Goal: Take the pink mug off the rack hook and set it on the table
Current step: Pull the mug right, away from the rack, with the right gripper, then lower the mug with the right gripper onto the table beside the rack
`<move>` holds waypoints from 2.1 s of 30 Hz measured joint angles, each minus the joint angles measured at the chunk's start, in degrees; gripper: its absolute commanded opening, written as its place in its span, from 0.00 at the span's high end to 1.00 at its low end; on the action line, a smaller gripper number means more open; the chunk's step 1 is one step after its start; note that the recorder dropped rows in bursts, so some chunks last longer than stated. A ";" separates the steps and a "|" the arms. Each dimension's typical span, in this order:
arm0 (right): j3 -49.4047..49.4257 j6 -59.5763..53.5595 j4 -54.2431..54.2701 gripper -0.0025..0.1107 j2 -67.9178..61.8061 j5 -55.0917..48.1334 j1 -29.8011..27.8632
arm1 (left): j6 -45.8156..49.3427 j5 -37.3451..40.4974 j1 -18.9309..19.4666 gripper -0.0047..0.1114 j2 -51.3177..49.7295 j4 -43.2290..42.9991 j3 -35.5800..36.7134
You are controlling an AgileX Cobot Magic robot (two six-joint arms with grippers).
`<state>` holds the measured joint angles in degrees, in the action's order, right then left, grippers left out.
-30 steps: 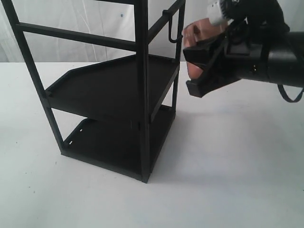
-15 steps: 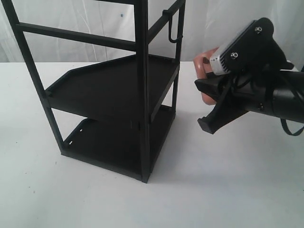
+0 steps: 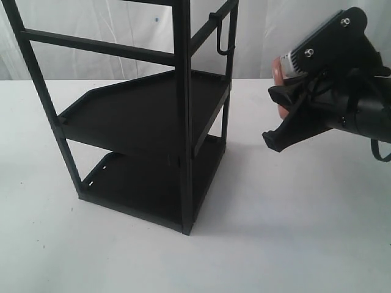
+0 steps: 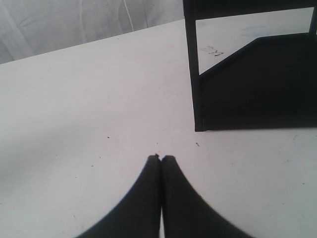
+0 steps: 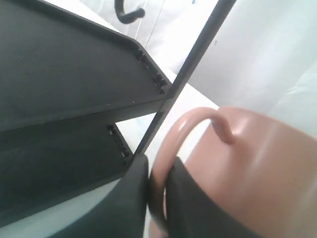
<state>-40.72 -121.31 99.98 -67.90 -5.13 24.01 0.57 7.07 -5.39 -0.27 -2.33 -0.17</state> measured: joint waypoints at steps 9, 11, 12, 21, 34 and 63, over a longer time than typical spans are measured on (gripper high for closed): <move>-2.03 0.00 0.04 0.98 0.57 2.90 0.00 | 0.00 0.00 0.00 0.96 0.00 0.00 0.00; -2.58 0.00 0.04 0.98 0.96 4.38 -0.11 | 0.00 0.00 0.00 0.96 0.00 0.00 0.00; -2.64 0.00 0.04 0.98 1.07 4.62 -0.48 | 0.00 0.00 0.00 0.96 0.00 0.00 0.00; -2.64 0.00 0.13 0.98 1.33 6.32 -2.95 | 0.00 0.00 0.00 0.96 0.00 0.00 0.00; -2.64 42.14 -34.55 0.98 1.42 6.55 -3.08 | 0.00 0.00 0.00 0.96 0.00 0.00 0.00; 19.28 123.64 -114.25 0.98 3.84 35.06 0.91 | 0.00 0.00 0.00 0.96 0.00 0.00 0.00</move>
<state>-21.45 2.33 -14.26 -64.06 29.93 24.92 0.57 7.07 -5.39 -0.27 -2.33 -0.17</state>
